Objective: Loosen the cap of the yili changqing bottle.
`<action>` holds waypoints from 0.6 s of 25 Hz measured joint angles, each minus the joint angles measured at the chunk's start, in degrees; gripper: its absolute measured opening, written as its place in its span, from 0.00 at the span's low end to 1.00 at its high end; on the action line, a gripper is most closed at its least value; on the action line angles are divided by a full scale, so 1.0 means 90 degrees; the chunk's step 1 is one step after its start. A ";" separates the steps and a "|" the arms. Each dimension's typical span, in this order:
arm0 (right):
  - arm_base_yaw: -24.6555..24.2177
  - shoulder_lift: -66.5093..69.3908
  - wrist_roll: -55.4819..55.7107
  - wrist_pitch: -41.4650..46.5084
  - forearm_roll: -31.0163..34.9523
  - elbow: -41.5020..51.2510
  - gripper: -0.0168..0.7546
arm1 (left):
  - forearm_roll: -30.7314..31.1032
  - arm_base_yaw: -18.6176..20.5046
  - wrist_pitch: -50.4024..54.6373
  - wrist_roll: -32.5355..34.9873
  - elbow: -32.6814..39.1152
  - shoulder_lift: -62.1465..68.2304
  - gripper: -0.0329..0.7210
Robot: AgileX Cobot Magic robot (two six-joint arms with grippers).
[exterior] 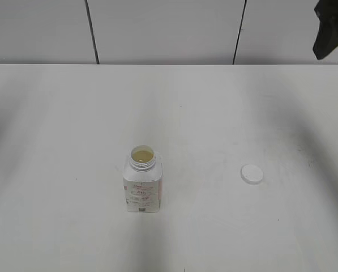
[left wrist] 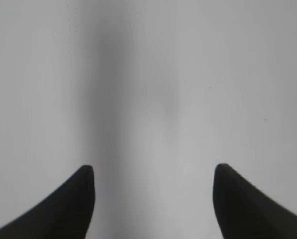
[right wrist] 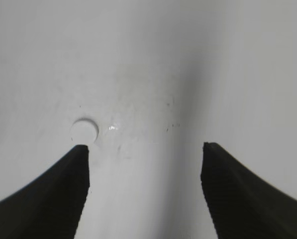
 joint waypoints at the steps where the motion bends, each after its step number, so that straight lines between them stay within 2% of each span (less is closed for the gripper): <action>1: 0.0000 -0.0120 0.0000 0.0000 0.0000 0.0224 0.74 | -0.0071 0.0000 -0.0076 0.0000 0.0179 -0.0154 0.65; 8: 0.0000 -0.1239 0.0024 -0.0066 0.0000 0.1767 0.74 | -0.0187 0.0000 -0.0363 0.0005 0.1464 -0.1233 0.65; 15: 0.0000 -0.2290 0.0024 -0.0818 0.0000 0.3064 0.74 | -0.0528 0.0000 -0.0952 0.0005 0.2747 -0.2571 0.65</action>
